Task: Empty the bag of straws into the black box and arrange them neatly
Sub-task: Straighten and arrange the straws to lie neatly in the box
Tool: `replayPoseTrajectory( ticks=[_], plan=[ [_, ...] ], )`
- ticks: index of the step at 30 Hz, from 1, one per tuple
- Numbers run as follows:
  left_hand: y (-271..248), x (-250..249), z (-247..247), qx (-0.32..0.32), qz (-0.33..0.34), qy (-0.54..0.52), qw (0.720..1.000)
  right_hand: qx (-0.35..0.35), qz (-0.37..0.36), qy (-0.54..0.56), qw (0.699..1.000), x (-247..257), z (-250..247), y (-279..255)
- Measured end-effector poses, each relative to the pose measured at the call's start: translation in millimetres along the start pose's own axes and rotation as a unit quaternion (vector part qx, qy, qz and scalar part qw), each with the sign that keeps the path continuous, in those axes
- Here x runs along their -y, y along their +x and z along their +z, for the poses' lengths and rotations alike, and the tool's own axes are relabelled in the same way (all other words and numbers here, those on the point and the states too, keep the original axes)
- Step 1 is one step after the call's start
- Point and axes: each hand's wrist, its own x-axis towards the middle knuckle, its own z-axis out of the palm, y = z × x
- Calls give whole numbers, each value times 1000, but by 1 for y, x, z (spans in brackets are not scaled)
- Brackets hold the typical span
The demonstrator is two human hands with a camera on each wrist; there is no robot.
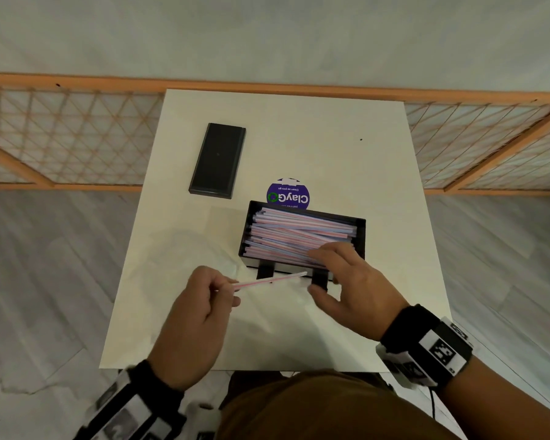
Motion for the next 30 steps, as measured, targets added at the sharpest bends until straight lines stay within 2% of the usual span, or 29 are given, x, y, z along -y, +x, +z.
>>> replayPoseTrajectory(
  ticks=[2,6,8,10,14,17,19,22,26,28,30],
  plan=[
    [4,-19,-10,-2,21,-47,999,-1,-20,-2,1000,10,-9,0],
    [31,-43,-9,-13,10,-137,990,-55,-40,-36,997,13,-18,12],
    [50,-45,-1,-32,-3,-156,987,-76,-18,-55,995,7,-20,21],
    [73,-40,9,-52,-23,-140,989,-56,17,-81,995,-2,-22,30],
    [105,-18,23,-45,-3,50,998,12,66,-102,993,-22,-18,39],
    [112,-10,34,-12,73,136,988,-18,43,-92,995,-29,-15,43],
    [116,-8,42,33,135,201,970,-18,31,-92,995,-30,-14,48],
    [122,-2,54,122,191,283,932,41,41,-98,993,-31,-3,55],
    [136,13,68,201,184,393,878,106,75,-112,985,-36,20,56],
    [145,17,74,212,178,444,852,107,85,-87,987,-36,19,56],
    [151,18,78,212,179,458,845,90,68,-62,992,-38,15,56]
  ],
)
